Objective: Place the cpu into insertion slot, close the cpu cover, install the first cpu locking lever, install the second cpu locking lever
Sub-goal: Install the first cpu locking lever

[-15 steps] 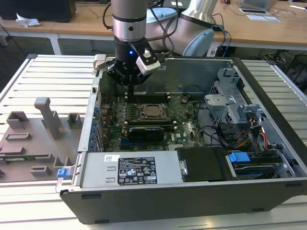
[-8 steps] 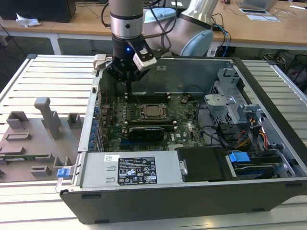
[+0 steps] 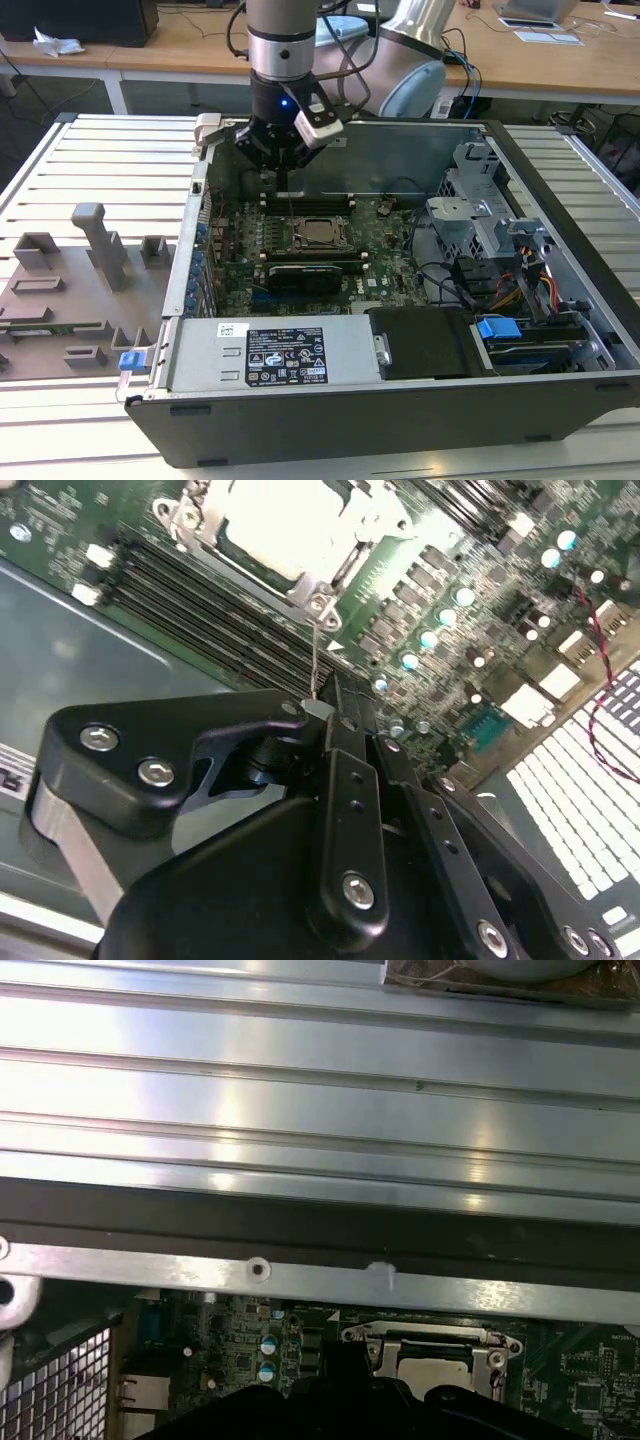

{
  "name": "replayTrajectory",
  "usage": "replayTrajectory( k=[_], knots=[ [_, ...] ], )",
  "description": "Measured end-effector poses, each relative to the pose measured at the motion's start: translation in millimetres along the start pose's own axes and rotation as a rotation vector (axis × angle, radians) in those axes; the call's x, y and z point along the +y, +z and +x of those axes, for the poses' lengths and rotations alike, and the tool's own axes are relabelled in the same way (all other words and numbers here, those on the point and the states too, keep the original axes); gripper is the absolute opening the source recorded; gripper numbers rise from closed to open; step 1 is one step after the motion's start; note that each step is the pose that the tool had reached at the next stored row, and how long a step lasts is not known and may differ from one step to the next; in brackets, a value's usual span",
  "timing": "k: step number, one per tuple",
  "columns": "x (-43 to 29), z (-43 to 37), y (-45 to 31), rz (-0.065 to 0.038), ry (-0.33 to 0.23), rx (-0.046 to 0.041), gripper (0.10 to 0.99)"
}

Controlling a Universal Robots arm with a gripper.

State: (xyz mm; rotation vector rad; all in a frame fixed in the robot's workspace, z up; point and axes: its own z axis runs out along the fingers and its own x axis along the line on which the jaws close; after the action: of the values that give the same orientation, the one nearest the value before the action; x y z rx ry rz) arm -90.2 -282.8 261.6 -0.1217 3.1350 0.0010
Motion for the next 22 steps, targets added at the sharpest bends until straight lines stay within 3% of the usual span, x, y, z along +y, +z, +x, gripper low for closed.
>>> replayTrajectory(
  k=[10,22],
  knots=[
    [-2.2,-27.8,0.3,0.0,0.0,0.0019,0.106],
    [-3.6,-36.5,4.1,0.0,0.0,0.0037,0.106]
  ],
)
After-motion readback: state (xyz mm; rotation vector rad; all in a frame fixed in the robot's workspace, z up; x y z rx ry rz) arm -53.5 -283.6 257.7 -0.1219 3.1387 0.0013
